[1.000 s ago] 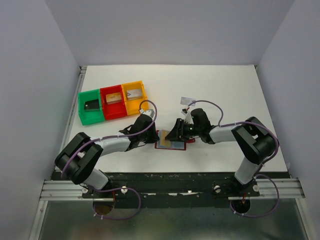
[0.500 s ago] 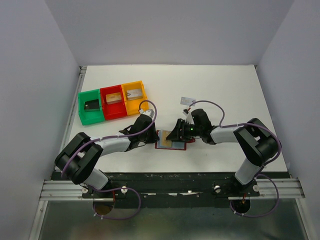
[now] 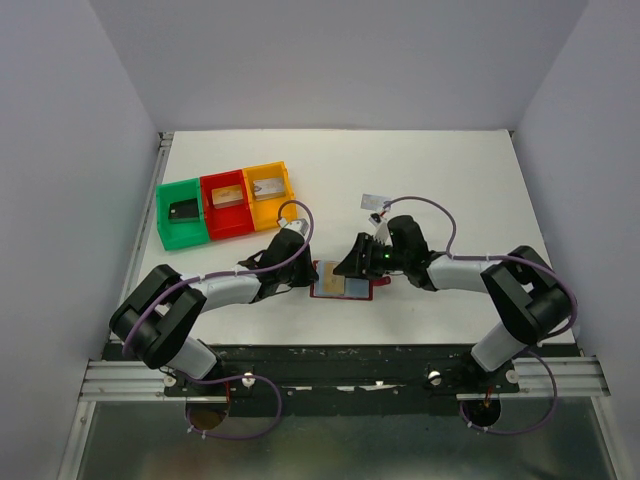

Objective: Take the credit cards out of the card holder
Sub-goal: Remove the credit card from the card holder.

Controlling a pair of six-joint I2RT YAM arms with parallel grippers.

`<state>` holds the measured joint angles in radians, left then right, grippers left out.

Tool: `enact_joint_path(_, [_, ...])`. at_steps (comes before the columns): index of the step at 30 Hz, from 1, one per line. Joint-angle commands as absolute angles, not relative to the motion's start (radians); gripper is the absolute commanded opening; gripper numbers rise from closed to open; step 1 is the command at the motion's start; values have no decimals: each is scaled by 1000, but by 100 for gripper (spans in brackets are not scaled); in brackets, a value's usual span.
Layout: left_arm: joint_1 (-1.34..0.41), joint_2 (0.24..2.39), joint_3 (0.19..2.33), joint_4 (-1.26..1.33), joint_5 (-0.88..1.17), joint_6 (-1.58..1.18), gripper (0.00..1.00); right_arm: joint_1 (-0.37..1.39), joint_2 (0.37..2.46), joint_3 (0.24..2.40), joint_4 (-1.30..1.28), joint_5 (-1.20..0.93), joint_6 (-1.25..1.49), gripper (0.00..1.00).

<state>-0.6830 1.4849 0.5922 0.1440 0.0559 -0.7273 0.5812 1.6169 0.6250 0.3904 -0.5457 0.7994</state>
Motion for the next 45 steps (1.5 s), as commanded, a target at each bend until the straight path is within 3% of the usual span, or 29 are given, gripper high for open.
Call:
enact_joint_path(1, [-690,1496,575,141,49,-730,0,584,1603,629,348,-517,782,61])
enact_joint_path(23, [-690,1503,574,160,67,-732,0,584,1717,640,391,-538,793,61])
enact_joint_path(32, [-690,1517,575,172,83,-735,0,584,1747,624,515,-594,851,49])
enact_joint_path(45, [-692,1551,580,193,117,-736,0,583,1810,630,624,-657,911,48])
